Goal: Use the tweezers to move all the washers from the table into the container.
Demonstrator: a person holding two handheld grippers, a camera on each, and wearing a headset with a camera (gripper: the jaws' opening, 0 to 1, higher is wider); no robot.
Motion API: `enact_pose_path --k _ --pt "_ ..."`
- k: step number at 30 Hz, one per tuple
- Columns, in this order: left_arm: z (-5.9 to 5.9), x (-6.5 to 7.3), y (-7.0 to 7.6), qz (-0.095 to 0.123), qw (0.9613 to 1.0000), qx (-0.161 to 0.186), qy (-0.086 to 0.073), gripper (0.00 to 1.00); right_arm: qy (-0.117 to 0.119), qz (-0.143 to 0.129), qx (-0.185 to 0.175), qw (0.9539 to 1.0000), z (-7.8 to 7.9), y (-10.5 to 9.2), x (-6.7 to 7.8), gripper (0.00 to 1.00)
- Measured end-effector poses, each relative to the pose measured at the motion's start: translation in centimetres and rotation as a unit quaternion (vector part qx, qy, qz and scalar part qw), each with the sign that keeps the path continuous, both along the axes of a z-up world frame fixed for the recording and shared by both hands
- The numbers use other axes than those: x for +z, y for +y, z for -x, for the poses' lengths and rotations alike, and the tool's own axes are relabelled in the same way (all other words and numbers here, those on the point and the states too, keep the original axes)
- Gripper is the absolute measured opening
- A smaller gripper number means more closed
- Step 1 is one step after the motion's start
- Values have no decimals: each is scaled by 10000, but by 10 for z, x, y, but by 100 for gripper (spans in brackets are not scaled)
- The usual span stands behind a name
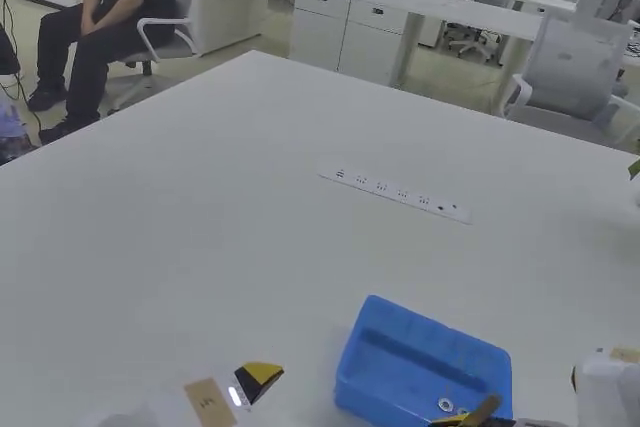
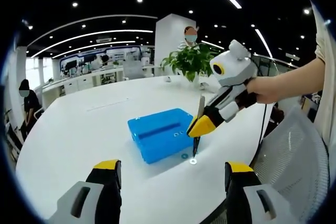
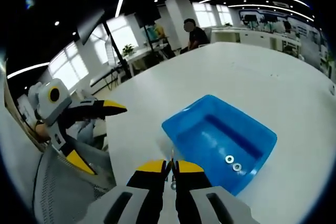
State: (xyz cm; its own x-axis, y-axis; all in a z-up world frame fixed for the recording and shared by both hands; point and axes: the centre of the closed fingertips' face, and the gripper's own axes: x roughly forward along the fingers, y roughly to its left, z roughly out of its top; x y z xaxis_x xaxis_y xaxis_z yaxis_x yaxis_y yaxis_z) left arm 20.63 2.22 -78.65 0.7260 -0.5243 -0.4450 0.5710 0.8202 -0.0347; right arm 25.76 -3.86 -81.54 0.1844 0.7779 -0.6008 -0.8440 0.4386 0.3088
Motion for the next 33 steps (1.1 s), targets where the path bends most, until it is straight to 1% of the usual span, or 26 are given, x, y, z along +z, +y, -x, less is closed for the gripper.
enact_pose_path --k 2,5,11,15,19,20,21,22,25,28,29,30,31,32,33 --pt "0 0 0 0 10000 -12 -1 82 24 71 23 10000 1 -1 -5 4" --pt "0 -1 0 -21 10000 -18 13 82 37 109 46 9999 2 -2 -9 4" --pt "1 -4 0 -140 9999 -56 34 82 64 82 16 9999 1 -1 -9 4" --pt "1 -3 0 -106 9999 -48 27 82 69 127 73 9999 3 0 -13 4" --pt "0 -3 0 -83 10000 -22 17 82 8 219 154 9996 6 1 -16 4" --pt "0 -3 1 -85 10000 -15 17 82 -47 267 190 9995 7 0 -17 4" --pt "0 -3 1 -83 10000 -14 19 82 -108 245 212 9994 7 1 -15 4" --pt "0 -3 0 -76 10000 -17 19 82 -106 268 238 9993 9 2 -15 4" --pt "0 -3 0 -94 10000 -20 11 82 -301 358 370 9982 13 3 -15 4" --pt "0 -2 1 -88 10000 -16 10 82 -663 507 700 9940 20 7 -15 4" --pt "0 -3 1 -91 10000 -9 16 82 -809 561 830 9917 25 8 -16 5" --pt "0 -3 1 -98 10000 -5 18 82 -901 616 899 9900 27 9 -16 5" --pt "0 -3 1 -104 9999 0 21 82 -1080 694 1002 9866 29 10 -17 5" --pt "0 -3 2 -105 9999 4 26 82 -1198 764 1102 9837 30 10 -18 5" --pt "0 -3 2 -108 9999 7 27 82 -1305 985 1181 9794 30 7 -23 4"
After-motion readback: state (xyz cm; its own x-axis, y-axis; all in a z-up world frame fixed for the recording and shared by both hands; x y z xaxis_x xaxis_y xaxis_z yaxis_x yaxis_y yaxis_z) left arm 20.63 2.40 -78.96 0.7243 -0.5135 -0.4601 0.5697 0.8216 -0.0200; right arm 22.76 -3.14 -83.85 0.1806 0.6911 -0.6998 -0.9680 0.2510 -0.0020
